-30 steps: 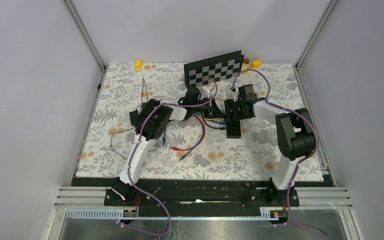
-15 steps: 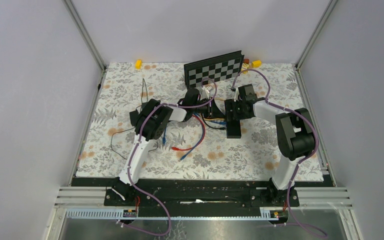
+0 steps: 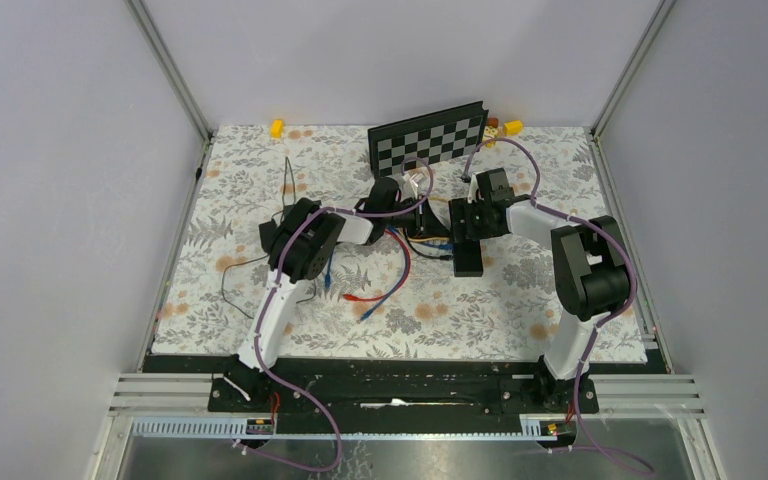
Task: Pull the plug from the switch port
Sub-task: Pull the connector from the switch port.
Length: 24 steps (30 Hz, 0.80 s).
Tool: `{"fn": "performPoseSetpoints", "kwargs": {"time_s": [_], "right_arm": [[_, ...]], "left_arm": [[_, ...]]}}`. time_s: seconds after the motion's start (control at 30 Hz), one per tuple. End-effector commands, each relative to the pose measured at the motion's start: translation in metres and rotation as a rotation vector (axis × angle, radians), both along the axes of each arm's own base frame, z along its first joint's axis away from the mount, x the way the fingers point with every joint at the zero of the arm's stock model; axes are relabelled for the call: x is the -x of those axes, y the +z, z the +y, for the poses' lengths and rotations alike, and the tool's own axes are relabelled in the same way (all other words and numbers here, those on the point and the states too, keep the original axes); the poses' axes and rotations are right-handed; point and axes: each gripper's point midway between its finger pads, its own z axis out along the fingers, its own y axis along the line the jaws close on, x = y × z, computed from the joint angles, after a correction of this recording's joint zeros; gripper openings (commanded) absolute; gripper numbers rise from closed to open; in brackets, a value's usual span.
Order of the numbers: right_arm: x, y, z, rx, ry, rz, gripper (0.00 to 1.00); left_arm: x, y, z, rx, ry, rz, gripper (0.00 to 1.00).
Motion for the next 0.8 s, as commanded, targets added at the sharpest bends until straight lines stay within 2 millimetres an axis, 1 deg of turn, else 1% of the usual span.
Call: {"fn": "performPoseSetpoints", "kwargs": {"time_s": [0.0, 0.2, 0.33, 0.5, 0.77], "right_arm": [[0.000, -0.003, -0.017, 0.078, -0.025, -0.005, 0.59], [0.000, -0.003, -0.017, 0.082, -0.016, -0.005, 0.58], [-0.001, -0.006, -0.016, 0.082, 0.003, 0.003, 0.58], [-0.003, -0.005, -0.016, 0.095, 0.023, -0.006, 0.58], [-0.002, -0.003, -0.017, 0.095, 0.015, -0.011, 0.57]], "left_arm": [[0.027, -0.061, 0.021, -0.172, 0.038, 0.180, 0.00], [0.027, -0.064, 0.025, -0.179, 0.044, 0.195, 0.00], [0.026, -0.065, 0.029, -0.198, 0.036, 0.175, 0.00], [0.024, -0.068, 0.033, -0.217, 0.039, 0.156, 0.00], [0.021, -0.062, 0.031, -0.203, 0.049, 0.150, 0.00]]}}
